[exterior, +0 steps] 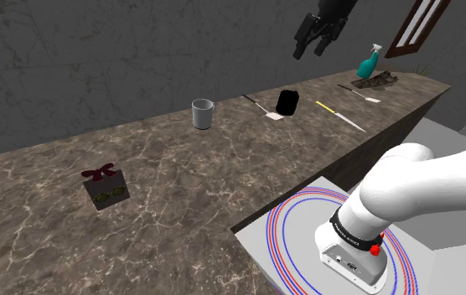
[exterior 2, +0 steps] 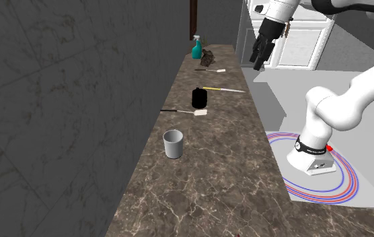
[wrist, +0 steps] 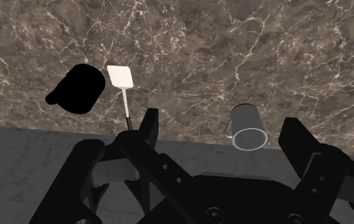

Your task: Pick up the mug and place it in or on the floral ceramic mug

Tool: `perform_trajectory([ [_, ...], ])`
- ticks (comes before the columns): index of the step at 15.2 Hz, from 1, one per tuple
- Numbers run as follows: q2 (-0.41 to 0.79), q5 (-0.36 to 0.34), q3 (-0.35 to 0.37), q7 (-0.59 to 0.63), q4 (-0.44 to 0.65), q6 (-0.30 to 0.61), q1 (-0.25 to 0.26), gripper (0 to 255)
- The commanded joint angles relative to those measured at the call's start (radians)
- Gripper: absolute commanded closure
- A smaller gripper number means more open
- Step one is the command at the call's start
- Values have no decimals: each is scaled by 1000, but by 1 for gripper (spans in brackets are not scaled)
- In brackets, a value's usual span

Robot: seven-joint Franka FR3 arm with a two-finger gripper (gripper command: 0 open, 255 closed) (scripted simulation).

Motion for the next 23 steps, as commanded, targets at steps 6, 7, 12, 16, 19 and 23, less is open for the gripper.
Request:
perform_trajectory([
  [6, 153, 17, 45, 60, 12, 106, 12, 0],
  [7, 186, 19, 53, 72, 18, 126, 14, 0],
  [12, 359, 24, 95, 131, 67, 214, 21, 0],
  [16, 505, 19, 125, 178, 128, 270, 26, 0],
  [19, 618, 10, 145, 214, 187, 303, 30, 0],
  [23, 773, -9, 166, 262, 282, 332, 38, 0],
])
